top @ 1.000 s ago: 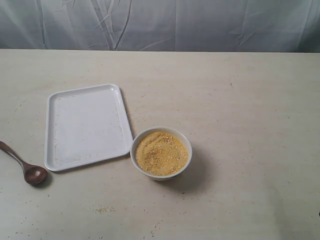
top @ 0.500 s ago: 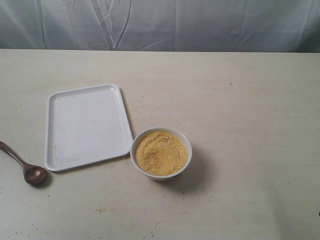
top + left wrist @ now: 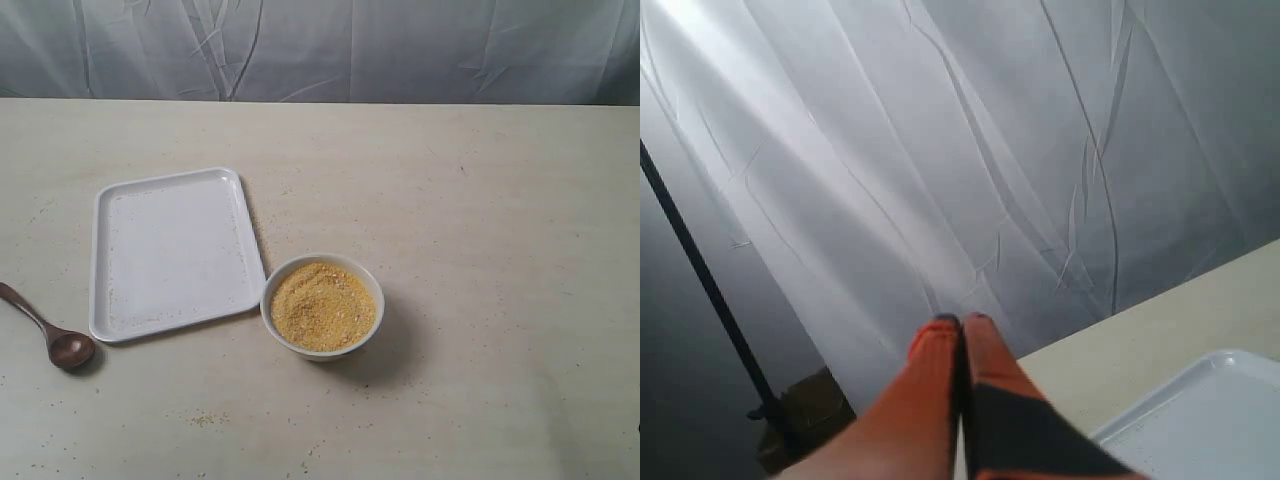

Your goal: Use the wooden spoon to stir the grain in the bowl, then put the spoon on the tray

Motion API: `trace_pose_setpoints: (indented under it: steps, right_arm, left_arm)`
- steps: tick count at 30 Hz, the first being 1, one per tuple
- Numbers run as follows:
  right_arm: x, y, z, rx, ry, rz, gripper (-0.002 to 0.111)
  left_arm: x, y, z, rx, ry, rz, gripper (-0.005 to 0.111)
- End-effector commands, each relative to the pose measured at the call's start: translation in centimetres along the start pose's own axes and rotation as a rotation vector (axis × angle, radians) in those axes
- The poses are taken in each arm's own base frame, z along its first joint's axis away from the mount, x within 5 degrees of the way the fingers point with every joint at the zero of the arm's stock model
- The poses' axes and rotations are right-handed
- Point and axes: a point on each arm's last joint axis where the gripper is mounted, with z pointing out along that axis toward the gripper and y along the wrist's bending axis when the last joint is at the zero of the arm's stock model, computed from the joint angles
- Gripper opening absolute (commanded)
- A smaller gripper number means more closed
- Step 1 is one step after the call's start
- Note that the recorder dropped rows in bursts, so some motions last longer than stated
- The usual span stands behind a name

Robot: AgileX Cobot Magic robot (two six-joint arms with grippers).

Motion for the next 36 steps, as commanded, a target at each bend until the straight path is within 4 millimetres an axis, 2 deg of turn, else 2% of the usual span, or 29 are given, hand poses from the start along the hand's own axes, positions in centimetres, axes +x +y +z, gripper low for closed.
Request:
trace_pose_setpoints:
  steps: [1, 5, 10, 16, 21, 23, 25, 28, 30, 33, 34, 35, 36]
  right_arm:
    - [0.0, 0.0, 0.0, 0.004, -0.014, -0.003, -0.001]
    - [0.0, 0.0, 0.0, 0.004, -0.014, -0.003, -0.001]
    - [0.0, 0.0, 0.0, 0.004, -0.012, -0.005, -0.001]
    - [0.0, 0.0, 0.0, 0.004, -0.012, -0.005, -0.001]
    - [0.0, 0.0, 0.0, 0.004, -0.012, -0.005, -0.001]
    - [0.0, 0.0, 0.0, 0.004, -0.012, -0.005, -0.001]
    - [0.0, 0.0, 0.0, 0.004, -0.014, -0.003, -0.001]
    - [0.0, 0.0, 0.0, 0.004, -0.014, -0.003, -0.001]
    - [0.0, 0.0, 0.0, 0.004, -0.014, -0.003, -0.001]
    - [0.0, 0.0, 0.0, 0.004, -0.014, -0.003, -0.001]
    - [0.0, 0.0, 0.0, 0.004, -0.014, -0.003, -0.001]
    - [0.0, 0.0, 0.0, 0.004, -0.014, -0.003, -0.001]
    - [0.0, 0.0, 0.0, 0.004, -0.014, -0.003, -0.001]
  left_arm:
    - [0.1, 0.0, 0.0, -0.005, 0.001, -0.004, 0.000]
    - [0.0, 0.0, 0.0, -0.009, -0.004, -0.050, 0.000]
    - [-0.5, 0.5, -0.1, -0.047, -0.075, -0.365, 0.000]
    - [-0.8, 0.6, -0.1, -0.053, -0.111, -0.376, 0.000]
    - [-2.1, 1.4, -0.4, -0.097, -0.275, -0.478, 0.000]
    - [-3.7, 2.5, -0.5, -0.121, -0.269, -0.585, 0.000]
    - [-6.2, 3.7, 0.5, -0.096, -0.156, -0.570, 0.000]
    - [-7.8, 4.5, 4.2, -0.015, 0.178, -0.444, 0.000]
    - [-7.5, 4.9, 7.2, 0.040, 0.456, -0.374, 0.000]
    - [-7.0, 4.9, 10.1, 0.095, 0.712, -0.372, 0.000]
    - [-6.5, 4.8, 11.1, 0.113, 0.797, -0.362, 0.000]
    - [-5.2, 4.5, 12.8, 0.143, 0.959, -0.327, 0.000]
    - [-4.3, 4.2, 13.6, 0.163, 1.056, -0.311, 0.000]
